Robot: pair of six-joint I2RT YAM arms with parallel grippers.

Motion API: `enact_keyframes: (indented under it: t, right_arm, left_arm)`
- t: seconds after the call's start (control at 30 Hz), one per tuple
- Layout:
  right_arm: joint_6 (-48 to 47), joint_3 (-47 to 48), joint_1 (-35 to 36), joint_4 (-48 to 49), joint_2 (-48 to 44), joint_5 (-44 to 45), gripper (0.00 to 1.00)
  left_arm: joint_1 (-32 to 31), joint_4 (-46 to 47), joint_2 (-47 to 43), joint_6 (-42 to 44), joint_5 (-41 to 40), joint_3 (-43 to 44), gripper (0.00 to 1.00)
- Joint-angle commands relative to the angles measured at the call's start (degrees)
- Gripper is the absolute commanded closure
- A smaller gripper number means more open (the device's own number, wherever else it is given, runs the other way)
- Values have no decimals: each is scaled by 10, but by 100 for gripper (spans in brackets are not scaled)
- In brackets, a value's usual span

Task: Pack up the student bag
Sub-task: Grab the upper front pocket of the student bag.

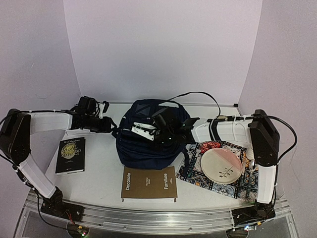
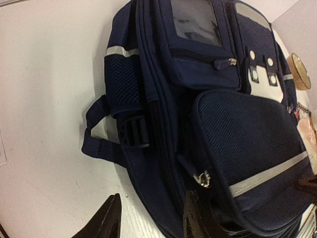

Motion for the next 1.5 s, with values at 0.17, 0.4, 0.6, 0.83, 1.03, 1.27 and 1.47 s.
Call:
enact_keyframes:
  t: [0.17, 0.4, 0.6, 0.83, 1.03, 1.27, 1.47]
  right_arm:
    - [-58, -13, -26, 22, -72, -38, 100]
    - [-69, -13, -26, 24, -83, -67, 100]
    - [-65, -8, -26, 24, -77, -74, 100]
    - [-47, -3, -26, 23, -71, -90, 100]
    - [-41, 4, -26, 23, -69, -98, 100]
    - [-36, 14, -26, 21, -64, -105, 100]
    - [-35, 22, -25, 20, -61, -108, 100]
  left_arm:
    - [2, 178, -36, 251, 93, -76, 55]
    - [3, 177, 12, 380, 144, -57, 55]
    - [2, 180, 29, 489, 125, -65, 55]
    - [3, 197, 57, 555, 118, -47, 60]
    - [3, 230, 70, 581, 125, -39, 62]
    - [3, 253, 78, 596, 188, -38, 63]
    - [3, 253, 93, 602, 219, -43, 67]
